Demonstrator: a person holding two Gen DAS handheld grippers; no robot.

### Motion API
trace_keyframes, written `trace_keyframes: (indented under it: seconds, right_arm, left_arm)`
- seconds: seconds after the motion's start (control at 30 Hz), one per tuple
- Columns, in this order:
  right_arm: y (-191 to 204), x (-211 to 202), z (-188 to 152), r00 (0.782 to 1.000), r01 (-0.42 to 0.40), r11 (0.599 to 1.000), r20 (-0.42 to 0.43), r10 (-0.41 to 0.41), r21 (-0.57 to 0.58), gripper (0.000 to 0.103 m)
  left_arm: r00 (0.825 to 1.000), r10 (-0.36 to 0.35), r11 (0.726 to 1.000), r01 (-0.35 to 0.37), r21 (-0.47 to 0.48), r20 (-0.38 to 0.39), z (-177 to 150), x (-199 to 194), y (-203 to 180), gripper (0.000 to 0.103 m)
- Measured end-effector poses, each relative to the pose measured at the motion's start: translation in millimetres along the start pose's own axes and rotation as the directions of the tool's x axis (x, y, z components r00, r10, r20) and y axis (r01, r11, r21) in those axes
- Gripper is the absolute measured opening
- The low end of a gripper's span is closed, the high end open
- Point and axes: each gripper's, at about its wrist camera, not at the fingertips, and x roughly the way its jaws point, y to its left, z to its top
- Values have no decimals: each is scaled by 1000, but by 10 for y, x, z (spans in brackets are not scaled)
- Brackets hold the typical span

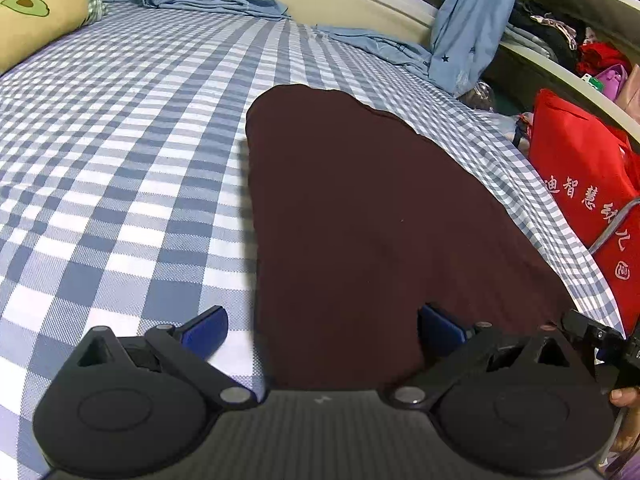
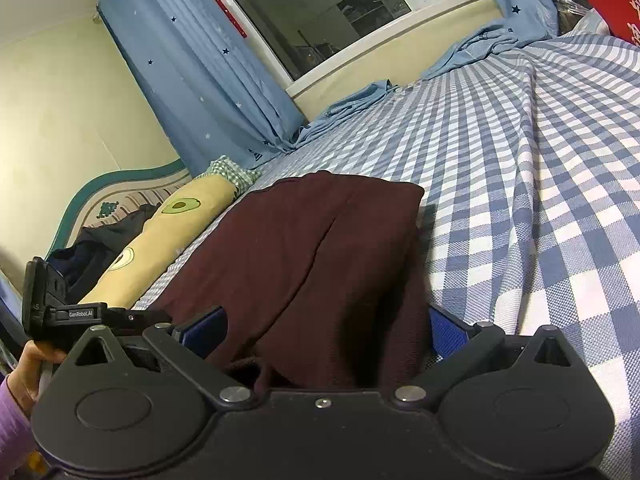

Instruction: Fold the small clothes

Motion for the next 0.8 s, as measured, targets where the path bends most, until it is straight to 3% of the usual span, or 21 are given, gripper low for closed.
trace_keyframes:
  seconds: [0.4,0.7,0.8]
  right_arm:
    - [7,10,-6,1000,3,1000,-3,-3,7,102]
    - [93,63,25,999,30,999,-31,-31,-34,102]
    - [188,96,39,995,86,994,-52,-90,-73,93]
  left_arm:
    - [1000,6,997,-7,73,6,-6,53,-45,103]
    - [999,-42,994,45,94,-33,69,125,-18,103]
    - [995,-69,991,77,109,-69,140,141,6,103]
